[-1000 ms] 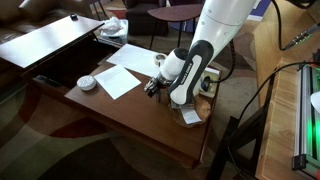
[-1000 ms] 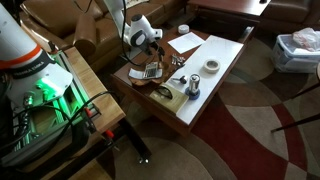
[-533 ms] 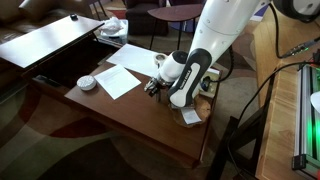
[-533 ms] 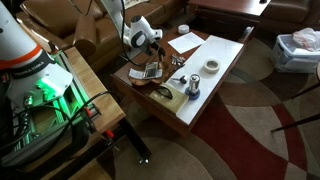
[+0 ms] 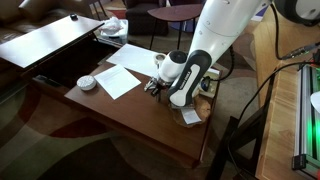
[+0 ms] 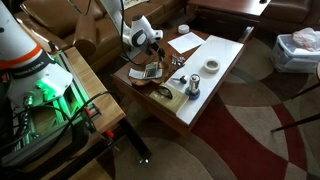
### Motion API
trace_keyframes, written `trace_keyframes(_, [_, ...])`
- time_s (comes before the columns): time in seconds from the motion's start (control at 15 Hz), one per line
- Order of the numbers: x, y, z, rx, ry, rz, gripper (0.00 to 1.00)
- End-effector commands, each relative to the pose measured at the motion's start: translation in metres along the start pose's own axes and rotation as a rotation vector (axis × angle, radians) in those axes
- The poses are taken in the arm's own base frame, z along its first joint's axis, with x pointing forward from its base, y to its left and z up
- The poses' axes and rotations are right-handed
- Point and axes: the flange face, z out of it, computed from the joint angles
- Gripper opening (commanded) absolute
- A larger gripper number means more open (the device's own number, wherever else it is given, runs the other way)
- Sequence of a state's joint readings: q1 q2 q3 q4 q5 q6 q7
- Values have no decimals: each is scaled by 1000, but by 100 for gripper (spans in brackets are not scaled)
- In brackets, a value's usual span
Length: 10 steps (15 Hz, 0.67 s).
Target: Pick up the metal cylinder and move it forward onto the book in the top right corner of the table
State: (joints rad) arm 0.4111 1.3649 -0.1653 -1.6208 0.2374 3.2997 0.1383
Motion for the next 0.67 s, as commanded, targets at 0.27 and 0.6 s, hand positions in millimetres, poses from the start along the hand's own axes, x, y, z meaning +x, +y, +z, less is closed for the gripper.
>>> trace_keyframes(0.27, [7, -6, -8, 13, -43, 29, 12])
trace_keyframes(0.6, [50, 16, -81, 128, -67, 68, 12])
